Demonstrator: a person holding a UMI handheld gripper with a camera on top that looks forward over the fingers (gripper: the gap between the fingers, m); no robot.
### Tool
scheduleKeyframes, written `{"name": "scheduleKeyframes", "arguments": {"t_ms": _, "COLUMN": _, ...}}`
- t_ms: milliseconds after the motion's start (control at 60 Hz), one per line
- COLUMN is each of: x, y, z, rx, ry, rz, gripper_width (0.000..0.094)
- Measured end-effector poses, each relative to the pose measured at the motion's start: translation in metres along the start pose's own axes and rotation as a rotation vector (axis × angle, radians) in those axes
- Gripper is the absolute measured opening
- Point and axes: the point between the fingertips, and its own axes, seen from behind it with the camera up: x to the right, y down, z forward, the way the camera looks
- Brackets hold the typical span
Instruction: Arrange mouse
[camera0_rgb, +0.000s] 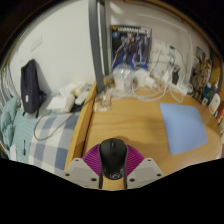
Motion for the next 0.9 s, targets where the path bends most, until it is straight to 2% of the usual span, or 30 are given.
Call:
{"name": "scheduleKeyframes", "arguments": {"t_ms": 217, "x": 0.086, "y": -0.142, "z": -0.070, "rx": 0.246, "ry": 0.095, "rz": 0.038, "gripper_width": 0.0271}}
{"name": "scheduleKeyframes", "arguments": {"t_ms": 300, "x": 0.133, "y": -0.184, "z": -0.094, "rx": 0.309, "ry": 0.137, "rz": 0.036, "gripper_width": 0.0273}}
{"name": "scheduleKeyframes", "arguments": {"t_ms": 400, "x": 0.191, "y": -0.209, "z": -0.099, "rx": 0.346, "ry": 0.187, "rz": 0.033, "gripper_width": 0.0273}}
{"name": "scheduleKeyframes", "arguments": {"t_ms": 550, "x": 0.272, "y": -0.192, "z": -0.068, "rx": 0.280, "ry": 0.232, "rz": 0.036, "gripper_width": 0.0273}}
{"name": "scheduleKeyframes", "arguments": {"t_ms": 683, "x": 0.307, "y": -0.154, "z": -0.017, "rx": 0.208, "ry": 0.199, "rz": 0.062, "gripper_width": 0.0271}}
{"name": "scheduleKeyframes", "arguments": {"t_ms": 900, "x": 0.313, "y": -0.096, "z": 0.050, "rx": 0.076, "ry": 0.120, "rz": 0.044, "gripper_width": 0.0273}}
